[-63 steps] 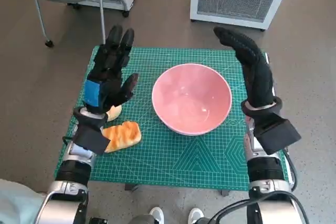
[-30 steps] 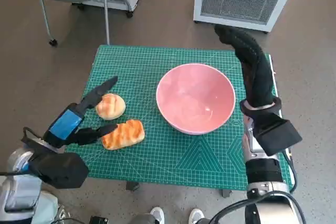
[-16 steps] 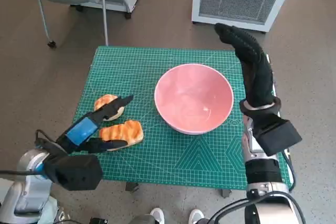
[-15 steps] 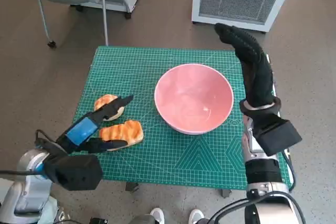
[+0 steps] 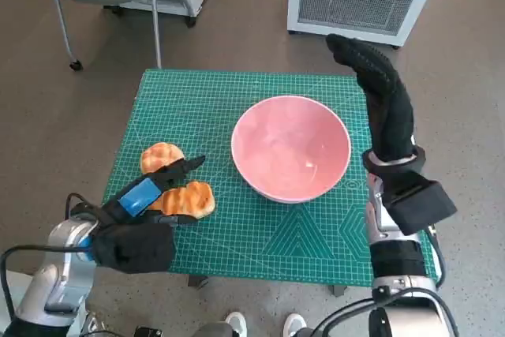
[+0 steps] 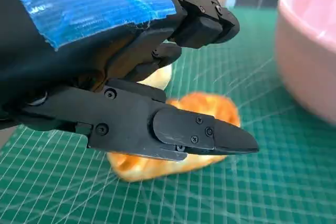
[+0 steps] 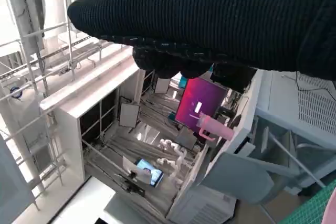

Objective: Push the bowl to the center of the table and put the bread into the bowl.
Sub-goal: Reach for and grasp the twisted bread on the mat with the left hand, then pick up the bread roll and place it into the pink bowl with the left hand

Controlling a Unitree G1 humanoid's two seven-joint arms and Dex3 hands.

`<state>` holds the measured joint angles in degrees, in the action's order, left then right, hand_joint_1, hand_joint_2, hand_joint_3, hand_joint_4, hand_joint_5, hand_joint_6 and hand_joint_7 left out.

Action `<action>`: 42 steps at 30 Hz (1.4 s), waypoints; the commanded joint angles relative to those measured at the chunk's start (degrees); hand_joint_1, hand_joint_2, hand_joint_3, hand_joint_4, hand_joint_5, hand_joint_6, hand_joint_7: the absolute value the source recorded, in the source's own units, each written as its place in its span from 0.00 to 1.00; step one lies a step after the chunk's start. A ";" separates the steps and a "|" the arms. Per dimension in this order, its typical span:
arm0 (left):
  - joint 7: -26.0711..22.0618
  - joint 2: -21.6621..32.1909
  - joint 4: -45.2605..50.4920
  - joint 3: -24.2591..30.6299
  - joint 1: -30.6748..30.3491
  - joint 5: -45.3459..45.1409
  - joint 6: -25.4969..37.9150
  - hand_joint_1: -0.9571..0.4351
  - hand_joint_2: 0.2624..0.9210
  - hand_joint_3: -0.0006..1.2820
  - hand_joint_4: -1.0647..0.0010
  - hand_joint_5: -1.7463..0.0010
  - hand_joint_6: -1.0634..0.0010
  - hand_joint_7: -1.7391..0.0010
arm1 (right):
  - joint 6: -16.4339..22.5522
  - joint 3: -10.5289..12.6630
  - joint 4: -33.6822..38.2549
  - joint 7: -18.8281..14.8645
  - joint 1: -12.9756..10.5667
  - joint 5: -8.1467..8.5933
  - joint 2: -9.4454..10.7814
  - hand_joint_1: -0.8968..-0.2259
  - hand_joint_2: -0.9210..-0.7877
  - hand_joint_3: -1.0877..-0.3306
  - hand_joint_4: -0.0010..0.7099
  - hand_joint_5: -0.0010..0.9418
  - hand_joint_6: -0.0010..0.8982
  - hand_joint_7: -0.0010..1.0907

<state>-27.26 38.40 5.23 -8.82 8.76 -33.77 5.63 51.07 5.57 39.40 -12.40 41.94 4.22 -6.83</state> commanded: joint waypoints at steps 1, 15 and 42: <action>-1.41 -0.40 -2.49 -2.67 1.74 -2.19 2.43 0.31 0.93 0.00 0.86 1.00 0.72 0.98 | -0.90 -0.11 -0.74 0.39 -1.68 -0.61 -0.70 0.40 0.00 0.34 0.35 0.00 0.00 0.58; -1.64 -1.59 -8.71 -8.01 4.83 -6.73 7.53 0.31 0.89 0.00 0.82 0.99 0.71 0.98 | -0.87 -0.05 -1.32 0.74 -1.82 -0.69 -1.12 0.40 0.00 0.34 0.35 0.00 0.00 0.58; 3.83 1.16 3.81 -4.53 -3.15 -5.25 0.38 0.69 0.50 0.52 0.33 0.25 0.46 0.26 | -1.76 -0.45 -1.87 0.87 -1.76 -0.09 -1.09 0.37 0.00 0.33 0.35 0.00 0.00 0.58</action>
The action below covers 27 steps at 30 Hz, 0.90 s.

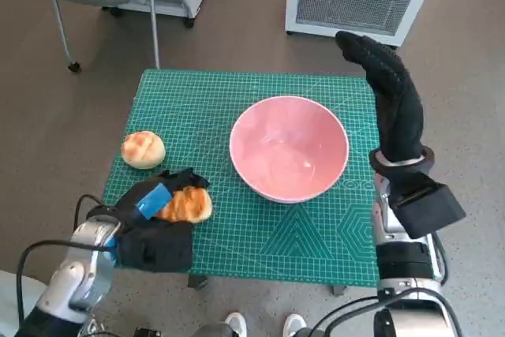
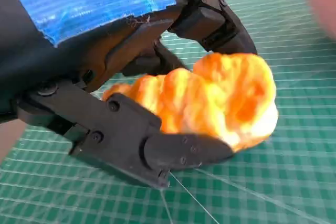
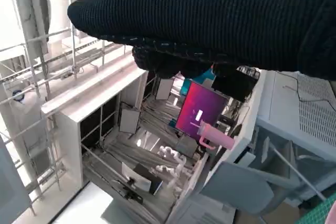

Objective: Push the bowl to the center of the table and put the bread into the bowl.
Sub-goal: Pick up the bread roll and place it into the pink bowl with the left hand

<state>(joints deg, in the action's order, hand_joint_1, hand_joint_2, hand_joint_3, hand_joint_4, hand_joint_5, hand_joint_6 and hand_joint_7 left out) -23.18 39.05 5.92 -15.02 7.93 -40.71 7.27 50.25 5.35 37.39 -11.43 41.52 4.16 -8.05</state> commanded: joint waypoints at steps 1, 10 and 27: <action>-0.14 0.48 3.84 2.11 -2.58 2.05 -1.56 0.69 0.52 0.50 0.33 0.26 0.46 0.26 | -1.00 -0.23 0.14 -0.16 -1.31 0.05 0.11 0.37 0.00 0.33 0.35 0.00 0.00 0.58; 1.99 -0.81 11.57 7.12 -2.59 5.18 -4.69 0.69 0.51 0.52 0.31 0.26 0.47 0.26 | -1.76 -0.16 -0.19 -0.70 -1.25 0.90 -0.06 0.37 0.00 0.33 0.35 0.00 0.00 0.57; 7.85 -14.17 16.99 7.10 16.33 3.75 -1.07 0.69 0.74 0.25 0.24 0.37 0.40 0.33 | -2.23 -0.08 0.26 -1.56 -0.85 1.80 0.13 0.37 0.00 0.33 0.35 0.00 0.00 0.57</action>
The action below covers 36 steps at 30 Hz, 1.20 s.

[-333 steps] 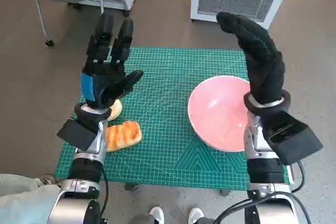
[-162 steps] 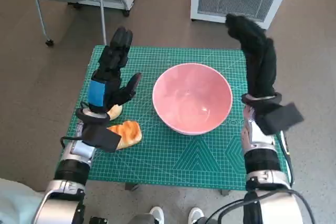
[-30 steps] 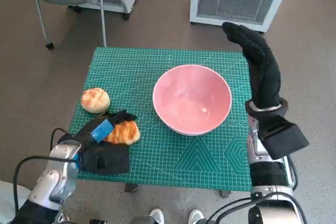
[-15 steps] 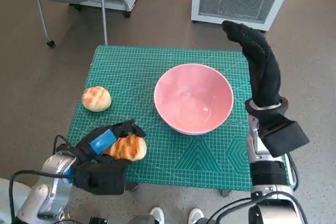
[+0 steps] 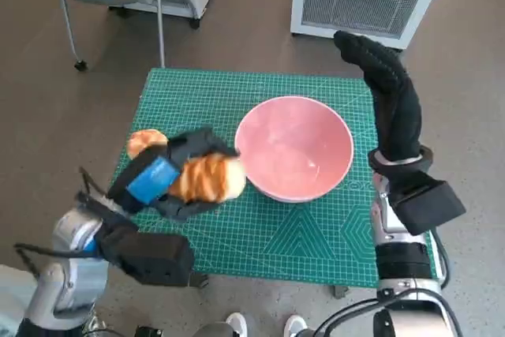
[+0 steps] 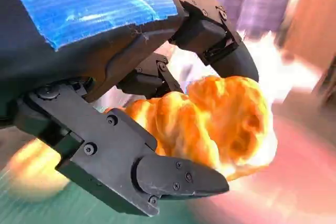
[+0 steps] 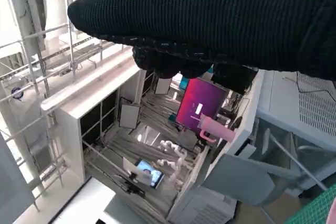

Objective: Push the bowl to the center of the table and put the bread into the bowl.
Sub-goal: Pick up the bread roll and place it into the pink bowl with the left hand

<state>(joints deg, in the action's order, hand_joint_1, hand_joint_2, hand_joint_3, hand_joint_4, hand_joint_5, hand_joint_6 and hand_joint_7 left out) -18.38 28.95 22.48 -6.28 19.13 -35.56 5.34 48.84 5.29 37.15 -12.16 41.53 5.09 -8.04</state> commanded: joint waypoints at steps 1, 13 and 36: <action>4.48 -5.54 -0.47 -2.59 6.61 -2.13 0.48 0.69 0.75 0.24 0.23 0.38 0.40 0.34 | -0.85 -0.01 0.45 -0.91 -0.89 0.97 0.11 0.37 0.00 0.33 0.35 0.00 0.00 0.57; 11.11 -12.71 -16.69 -10.79 17.61 -3.91 -6.86 0.69 0.92 0.05 0.18 0.44 0.37 0.36 | -0.81 0.04 -0.69 -1.09 -1.67 1.07 -0.04 0.38 0.00 0.33 0.34 0.00 0.00 0.57; -6.22 -13.68 -41.56 -21.30 28.50 -7.57 -2.54 0.52 0.97 0.08 0.73 0.70 0.72 0.73 | -1.45 0.44 -1.81 -0.46 -2.32 0.88 -0.42 0.37 0.00 0.33 0.34 0.00 0.00 0.58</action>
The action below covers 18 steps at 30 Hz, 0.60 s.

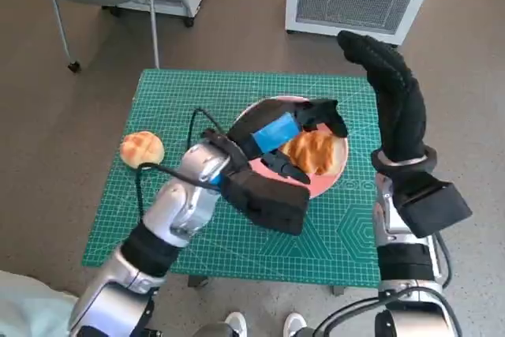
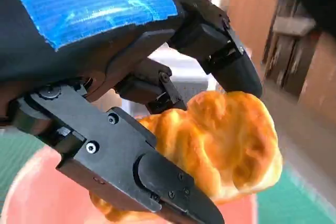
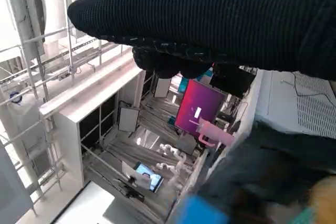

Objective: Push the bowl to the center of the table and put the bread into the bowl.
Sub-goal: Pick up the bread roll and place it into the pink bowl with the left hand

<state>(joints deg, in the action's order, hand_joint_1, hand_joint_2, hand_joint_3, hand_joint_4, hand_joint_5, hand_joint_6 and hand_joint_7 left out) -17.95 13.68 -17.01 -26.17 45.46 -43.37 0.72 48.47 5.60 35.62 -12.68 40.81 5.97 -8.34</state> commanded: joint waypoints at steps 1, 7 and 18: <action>-8.77 1.93 -2.44 -1.95 2.76 -0.25 2.97 0.48 0.98 0.07 0.77 0.76 0.75 0.76 | -1.16 0.15 -0.45 0.15 -1.67 -0.08 -0.16 0.36 0.00 0.33 0.34 0.00 0.00 0.58; -13.25 2.78 -2.04 -1.45 3.31 0.70 4.90 0.26 0.99 0.04 0.96 0.98 0.92 0.91 | -1.56 0.21 -1.32 0.45 -1.99 -0.52 -0.39 0.36 0.00 0.33 0.34 0.00 0.00 0.58; -12.85 6.23 4.66 1.16 0.14 2.46 4.21 0.26 0.98 0.01 0.99 1.00 0.92 0.94 | -1.92 0.05 -1.16 0.49 -1.94 -0.52 0.06 0.34 0.00 0.33 0.34 0.00 0.00 0.58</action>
<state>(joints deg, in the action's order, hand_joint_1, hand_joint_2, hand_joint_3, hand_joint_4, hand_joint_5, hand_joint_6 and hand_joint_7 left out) -30.31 18.28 -15.75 -26.32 46.83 -42.24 5.47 47.22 5.74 34.12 -12.43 40.13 5.50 -8.59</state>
